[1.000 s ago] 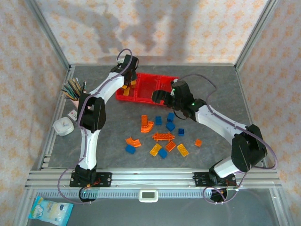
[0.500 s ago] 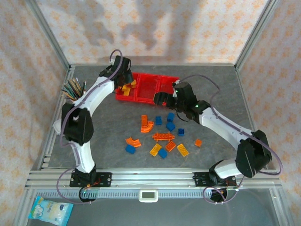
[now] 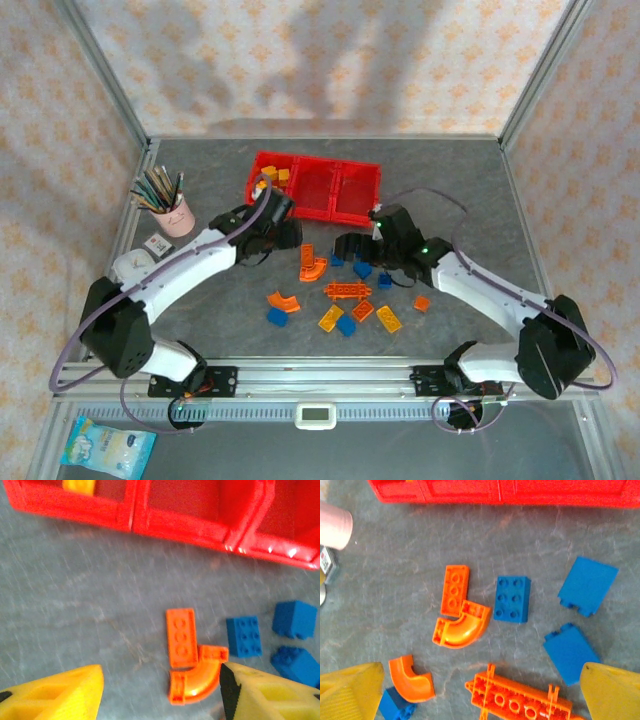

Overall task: Sort the legos into containers by color
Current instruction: Pick up the lego from the middle-left of the table.

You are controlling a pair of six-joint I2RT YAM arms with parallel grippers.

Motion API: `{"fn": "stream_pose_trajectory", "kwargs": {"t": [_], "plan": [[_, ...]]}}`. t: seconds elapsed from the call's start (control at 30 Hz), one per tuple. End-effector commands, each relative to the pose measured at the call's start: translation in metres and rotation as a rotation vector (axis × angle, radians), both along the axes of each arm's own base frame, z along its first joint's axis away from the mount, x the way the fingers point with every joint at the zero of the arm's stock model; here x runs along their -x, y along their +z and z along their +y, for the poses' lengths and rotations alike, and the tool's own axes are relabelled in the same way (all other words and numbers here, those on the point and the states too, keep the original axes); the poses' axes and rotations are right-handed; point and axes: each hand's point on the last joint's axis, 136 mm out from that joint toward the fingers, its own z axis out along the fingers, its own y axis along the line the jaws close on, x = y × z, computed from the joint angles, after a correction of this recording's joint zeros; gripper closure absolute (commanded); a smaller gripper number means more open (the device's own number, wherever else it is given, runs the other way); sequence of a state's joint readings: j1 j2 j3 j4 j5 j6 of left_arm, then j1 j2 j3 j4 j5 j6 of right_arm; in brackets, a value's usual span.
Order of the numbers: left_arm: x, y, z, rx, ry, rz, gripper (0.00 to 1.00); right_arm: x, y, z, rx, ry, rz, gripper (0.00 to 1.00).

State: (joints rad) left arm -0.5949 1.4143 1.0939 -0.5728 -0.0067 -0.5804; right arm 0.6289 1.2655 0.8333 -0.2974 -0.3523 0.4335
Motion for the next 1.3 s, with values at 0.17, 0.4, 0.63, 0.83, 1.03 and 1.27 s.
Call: {"fn": "stream_pose_trajectory", "kwargs": {"t": [0.17,0.4,0.63,0.83,1.03,1.27], "plan": [[0.078,-0.043,-0.031,0.042,-0.042,0.169,0.35,0.041,-0.036,-0.009,0.049,0.045,0.064,0.00],[0.119,-0.072,-0.051,0.007,-0.110,0.257,0.34,0.053,-0.055,-0.028,0.065,-0.016,0.088,0.00],[0.133,-0.080,-0.089,0.023,-0.222,0.266,0.34,0.050,-0.055,-0.042,0.084,-0.074,0.078,0.00],[0.137,-0.088,-0.104,-0.001,-0.265,0.285,0.37,0.048,-0.055,-0.048,0.063,-0.095,0.093,0.00],[0.155,-0.103,-0.101,-0.063,-0.328,0.329,0.43,0.050,-0.057,-0.053,0.063,-0.104,0.094,0.00],[0.174,-0.108,-0.114,-0.076,-0.422,0.353,0.43,0.050,-0.060,-0.053,0.056,-0.106,0.099,0.00]]}}
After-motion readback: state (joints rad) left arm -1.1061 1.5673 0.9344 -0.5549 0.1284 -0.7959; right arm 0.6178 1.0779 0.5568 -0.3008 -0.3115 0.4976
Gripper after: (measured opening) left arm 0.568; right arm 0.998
